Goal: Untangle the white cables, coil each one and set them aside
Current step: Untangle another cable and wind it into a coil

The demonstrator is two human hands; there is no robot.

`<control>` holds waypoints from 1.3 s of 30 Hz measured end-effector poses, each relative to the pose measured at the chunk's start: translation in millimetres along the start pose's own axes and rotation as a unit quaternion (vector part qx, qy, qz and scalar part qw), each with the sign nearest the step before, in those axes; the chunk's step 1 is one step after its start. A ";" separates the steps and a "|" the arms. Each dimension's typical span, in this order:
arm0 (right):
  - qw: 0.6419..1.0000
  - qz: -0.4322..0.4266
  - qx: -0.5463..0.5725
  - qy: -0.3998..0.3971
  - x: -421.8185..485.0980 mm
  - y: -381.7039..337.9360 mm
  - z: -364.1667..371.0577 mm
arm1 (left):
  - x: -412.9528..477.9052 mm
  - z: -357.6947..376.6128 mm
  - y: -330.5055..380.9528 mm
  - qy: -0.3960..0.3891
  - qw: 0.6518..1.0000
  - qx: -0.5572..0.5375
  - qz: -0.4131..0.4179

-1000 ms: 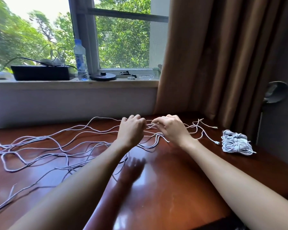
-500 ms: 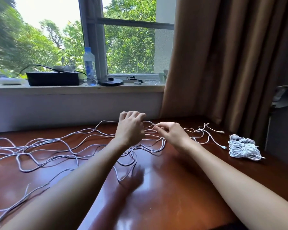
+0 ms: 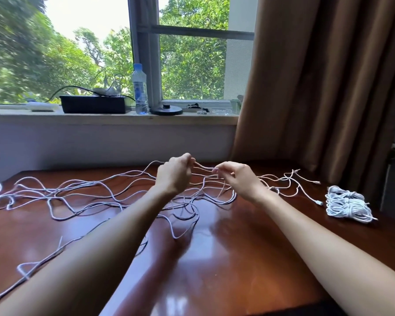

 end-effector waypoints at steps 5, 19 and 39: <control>0.999 -0.001 0.036 0.012 2.9 -8.4 10.3 | -6.4 8.7 -13.5 0.060 0.996 -0.057 -0.011; 0.979 0.056 0.190 0.047 -10.6 -3.7 40.2 | -59.7 44.7 -18.9 0.046 0.989 -0.118 0.081; 0.989 0.029 0.144 0.019 -25.8 -19.9 39.3 | -65.5 28.0 -30.0 0.086 0.975 -0.202 0.041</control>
Point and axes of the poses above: each hand's wrist, its own x-axis towards the middle knuckle, its own z-axis out of the palm, y = z × x, the point moved 1 cm from there along x, towards the middle knuckle, and after that the axes turned 11 degrees about x, right-handed, at the moved point
